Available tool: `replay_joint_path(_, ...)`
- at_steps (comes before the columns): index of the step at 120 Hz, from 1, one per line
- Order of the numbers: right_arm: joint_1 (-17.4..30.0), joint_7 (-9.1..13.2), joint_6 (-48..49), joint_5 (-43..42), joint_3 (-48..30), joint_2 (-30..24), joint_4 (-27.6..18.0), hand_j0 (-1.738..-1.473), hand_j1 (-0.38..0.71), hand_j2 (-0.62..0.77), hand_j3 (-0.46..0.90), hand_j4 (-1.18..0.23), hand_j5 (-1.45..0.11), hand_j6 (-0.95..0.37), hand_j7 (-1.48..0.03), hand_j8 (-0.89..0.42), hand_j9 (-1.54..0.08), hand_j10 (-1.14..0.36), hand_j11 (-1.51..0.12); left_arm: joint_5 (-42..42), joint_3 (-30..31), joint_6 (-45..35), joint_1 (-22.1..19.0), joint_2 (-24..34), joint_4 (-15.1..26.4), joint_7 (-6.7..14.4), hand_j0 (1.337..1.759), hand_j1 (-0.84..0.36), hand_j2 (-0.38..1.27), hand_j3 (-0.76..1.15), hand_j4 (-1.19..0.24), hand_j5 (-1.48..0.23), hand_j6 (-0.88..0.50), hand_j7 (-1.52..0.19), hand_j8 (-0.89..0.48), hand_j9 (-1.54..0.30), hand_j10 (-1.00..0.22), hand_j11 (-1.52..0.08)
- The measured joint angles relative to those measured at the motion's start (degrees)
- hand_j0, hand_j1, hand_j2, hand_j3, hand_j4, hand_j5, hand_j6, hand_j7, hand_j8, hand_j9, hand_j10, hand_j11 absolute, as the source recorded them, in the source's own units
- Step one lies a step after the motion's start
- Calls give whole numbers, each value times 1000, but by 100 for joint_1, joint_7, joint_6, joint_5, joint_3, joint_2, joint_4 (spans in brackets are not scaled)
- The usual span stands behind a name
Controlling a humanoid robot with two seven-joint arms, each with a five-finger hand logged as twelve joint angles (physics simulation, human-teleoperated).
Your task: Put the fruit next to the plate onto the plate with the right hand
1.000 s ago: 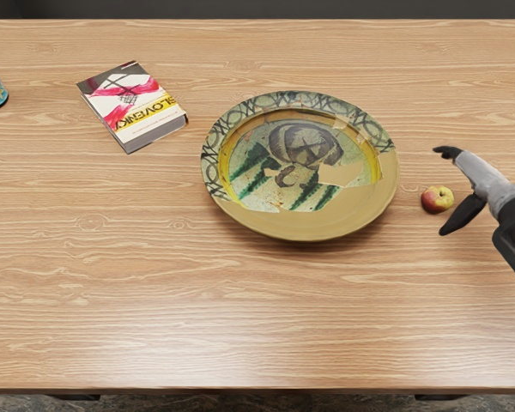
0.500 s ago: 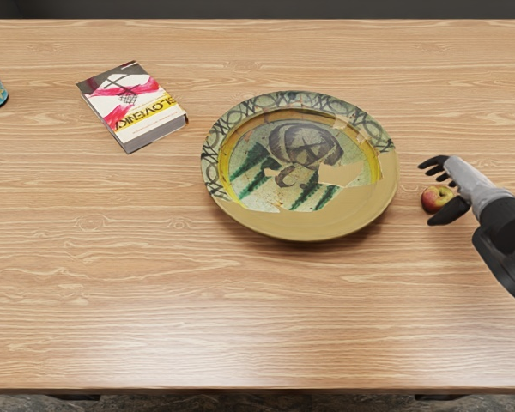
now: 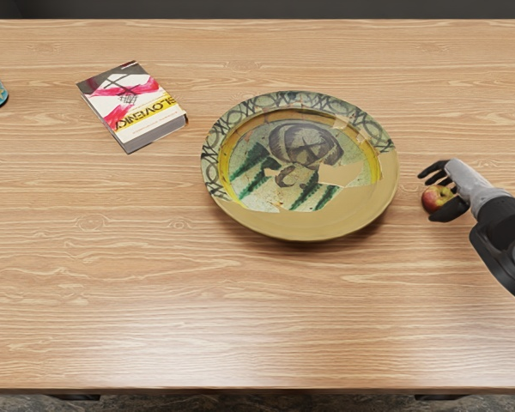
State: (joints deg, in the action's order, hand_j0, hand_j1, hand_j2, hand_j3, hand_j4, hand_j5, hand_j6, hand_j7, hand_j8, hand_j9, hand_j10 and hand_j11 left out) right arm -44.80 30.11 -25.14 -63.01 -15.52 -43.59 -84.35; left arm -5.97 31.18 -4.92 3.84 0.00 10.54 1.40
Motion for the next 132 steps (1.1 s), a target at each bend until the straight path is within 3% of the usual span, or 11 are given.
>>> replay_joint_path(11, -6, 66, 40, -17, -6, 76, 11, -1658, 188, -68, 0, -525, -539, -489, -600, -319, -585, -361, -604, 0, 0, 1, -6, 0, 0, 0, 1658, 73, 46, 0, -230, -299, -230, -299, -230, -299, -230, -299)
replay_joint_path(31, -10, 102, 84, 60, -17, 121, 10, -1658, 242, -70, 0, -558, -607, -528, -659, -435, -638, -444, -662, 0, 0, 0, -6, 0, 0, 0, 1658, 73, 46, 0, -230, -299, -230, -299, -230, -299, -230, -299)
replay_joint_path(47, 3, 105, 100, 80, -23, 110, 7, -1656, 259, -92, 0, -562, -642, -540, -681, -408, -672, -406, -697, 0, 0, 0, -6, 0, 0, 0, 1658, 73, 46, 0, -230, -299, -230, -299, -230, -299, -230, -299)
replay_joint_path(73, -10, 109, 114, 214, -52, 62, -21, -1655, 265, -15, 0, -558, -711, -556, -715, -391, -723, -413, -739, 0, 0, 0, -6, 0, 0, -1, 1658, 73, 46, 0, -230, -299, -230, -299, -230, -299, -230, -299)
replay_joint_path(118, -41, 150, 555, 498, -706, -569, -656, -1657, 240, 119, 0, -561, -748, -568, -737, -472, -746, -489, -746, 0, 1, 1, -6, 0, 0, 0, 1658, 73, 46, 0, -230, -299, -230, -299, -230, -299, -230, -299)
replay_joint_path(132, -44, 313, 689, 545, -957, -688, -868, -1657, 237, 126, 0, -564, -751, -570, -741, -475, -748, -495, -748, 0, 1, 1, -4, 0, 0, 0, 1658, 73, 46, 0, -230, -299, -230, -299, -230, -299, -230, -299)
